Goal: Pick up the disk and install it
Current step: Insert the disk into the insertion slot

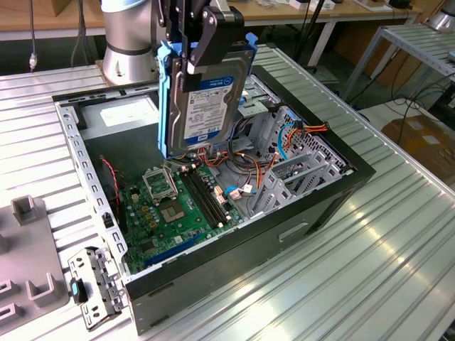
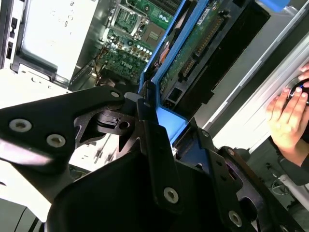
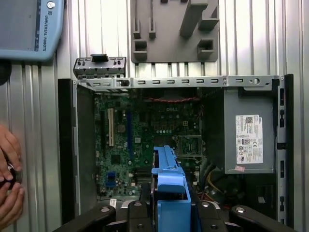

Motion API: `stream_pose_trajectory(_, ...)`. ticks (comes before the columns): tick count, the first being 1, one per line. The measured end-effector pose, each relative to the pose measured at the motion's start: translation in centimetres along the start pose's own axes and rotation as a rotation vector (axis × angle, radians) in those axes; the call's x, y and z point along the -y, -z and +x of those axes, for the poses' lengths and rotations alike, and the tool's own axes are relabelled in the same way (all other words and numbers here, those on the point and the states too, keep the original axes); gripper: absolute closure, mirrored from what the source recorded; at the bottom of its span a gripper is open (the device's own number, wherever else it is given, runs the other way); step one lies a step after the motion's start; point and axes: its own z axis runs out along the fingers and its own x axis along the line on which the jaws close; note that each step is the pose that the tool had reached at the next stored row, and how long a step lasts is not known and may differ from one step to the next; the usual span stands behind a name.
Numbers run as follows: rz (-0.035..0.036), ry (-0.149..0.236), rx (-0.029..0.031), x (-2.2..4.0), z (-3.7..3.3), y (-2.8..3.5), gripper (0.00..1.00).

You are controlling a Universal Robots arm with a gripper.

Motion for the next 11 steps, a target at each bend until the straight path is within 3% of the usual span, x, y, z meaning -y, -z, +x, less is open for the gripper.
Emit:
stream_pose_trajectory(6, 0.0, 0.0, -0.0001, 1.51, 0.11, -0.01, 0.63)
stream_pose_trajectory(11, 0.0, 0.0, -0.0001, 3.28, 0.17, -0.03, 0.63)
